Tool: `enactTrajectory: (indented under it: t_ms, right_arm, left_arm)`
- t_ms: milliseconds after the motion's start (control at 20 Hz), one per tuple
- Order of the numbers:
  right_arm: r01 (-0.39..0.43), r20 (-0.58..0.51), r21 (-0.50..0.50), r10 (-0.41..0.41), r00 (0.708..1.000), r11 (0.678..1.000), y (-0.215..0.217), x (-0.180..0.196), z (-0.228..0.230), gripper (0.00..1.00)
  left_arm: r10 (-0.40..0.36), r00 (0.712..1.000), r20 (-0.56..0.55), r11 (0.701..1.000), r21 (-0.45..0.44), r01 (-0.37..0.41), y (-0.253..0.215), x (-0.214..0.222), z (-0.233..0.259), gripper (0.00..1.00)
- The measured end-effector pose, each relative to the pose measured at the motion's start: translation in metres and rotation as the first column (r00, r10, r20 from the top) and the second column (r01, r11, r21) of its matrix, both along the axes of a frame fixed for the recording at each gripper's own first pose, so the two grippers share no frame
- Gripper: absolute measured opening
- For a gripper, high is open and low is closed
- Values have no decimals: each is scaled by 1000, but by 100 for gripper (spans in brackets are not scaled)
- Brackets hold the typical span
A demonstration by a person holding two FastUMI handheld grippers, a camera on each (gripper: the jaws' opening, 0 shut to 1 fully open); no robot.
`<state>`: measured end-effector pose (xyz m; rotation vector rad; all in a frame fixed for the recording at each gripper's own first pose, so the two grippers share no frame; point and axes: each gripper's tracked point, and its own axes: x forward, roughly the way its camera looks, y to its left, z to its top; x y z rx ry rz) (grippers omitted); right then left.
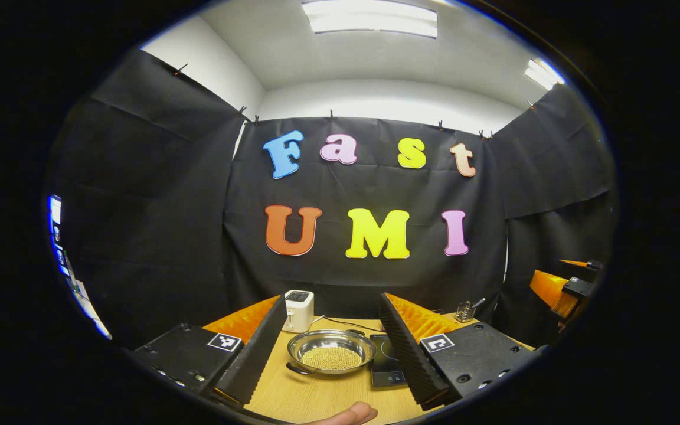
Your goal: First push the handle of the pot to place it horizontally, then grasp the pot with both hands and set it on the induction cooktop.
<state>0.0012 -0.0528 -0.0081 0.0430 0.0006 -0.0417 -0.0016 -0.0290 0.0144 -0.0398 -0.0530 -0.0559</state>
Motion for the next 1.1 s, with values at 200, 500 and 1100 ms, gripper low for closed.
enactTrajectory:
  t_ms: [200, 500, 1100]
  right_arm:
    - [5, -8, 6, -5, 1000, 1000, -5, 3, -3, 97]
    - [15, -18, 18, -14, 1000, 1000, -13, 9, -10, 97]
    - [30, -36, 20, -29, 999, 999, -29, 24, -25, 97]
  left_arm:
    - [-8, 1000, -14, 1000, 15, 8, -4, 3, -3, 94]
    - [-41, 998, -56, 999, 30, 43, -13, 18, -15, 88]
    - [-49, 980, -193, 995, 75, 65, -16, 74, -67, 1]
